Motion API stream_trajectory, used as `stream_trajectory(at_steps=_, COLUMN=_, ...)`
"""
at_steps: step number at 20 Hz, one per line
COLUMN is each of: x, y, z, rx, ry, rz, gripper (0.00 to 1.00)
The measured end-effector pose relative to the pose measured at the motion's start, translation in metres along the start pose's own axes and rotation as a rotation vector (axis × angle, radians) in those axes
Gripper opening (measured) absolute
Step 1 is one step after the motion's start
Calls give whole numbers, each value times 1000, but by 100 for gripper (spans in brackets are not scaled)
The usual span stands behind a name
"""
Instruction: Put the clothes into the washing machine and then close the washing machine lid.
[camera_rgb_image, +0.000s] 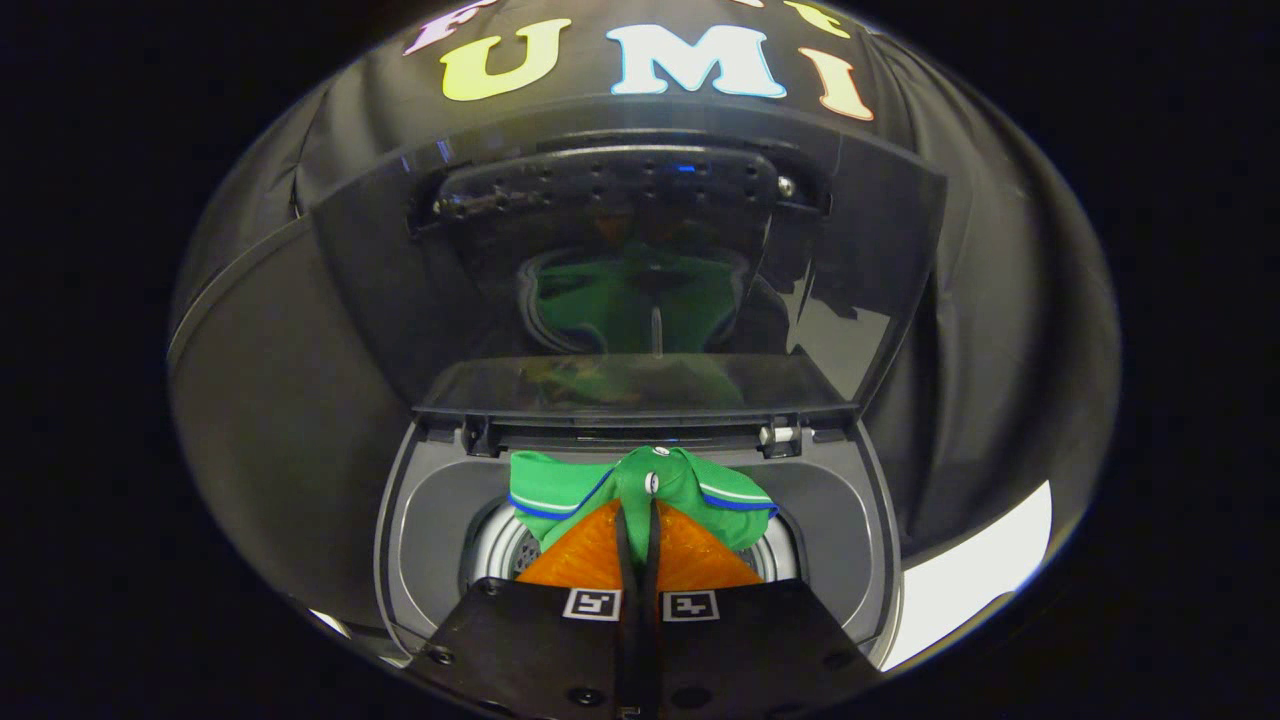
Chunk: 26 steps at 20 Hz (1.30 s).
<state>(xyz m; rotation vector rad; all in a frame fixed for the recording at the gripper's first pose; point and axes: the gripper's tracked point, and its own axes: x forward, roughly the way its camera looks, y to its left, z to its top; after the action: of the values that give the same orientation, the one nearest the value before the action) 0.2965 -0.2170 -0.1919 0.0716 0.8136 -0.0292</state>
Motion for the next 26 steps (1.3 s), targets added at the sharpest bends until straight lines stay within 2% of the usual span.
stream_trajectory(at_steps=6, x=23, y=-6, z=-26, rx=16, ry=88, rz=-38, gripper=2)
stream_trajectory(at_steps=17, x=36, y=-8, z=-42, rx=20, ry=141, rz=-55, gripper=2)
stream_trajectory(at_steps=19, x=36, y=1, z=-45, rx=55, ry=163, rz=-8, gripper=6)
stream_trajectory(at_steps=22, x=44, y=-6, z=-38, rx=86, ry=145, rz=-48, gripper=100)
stream_trajectory(at_steps=26, x=31, y=-2, z=-32, rx=67, ry=120, rz=-28, gripper=98)
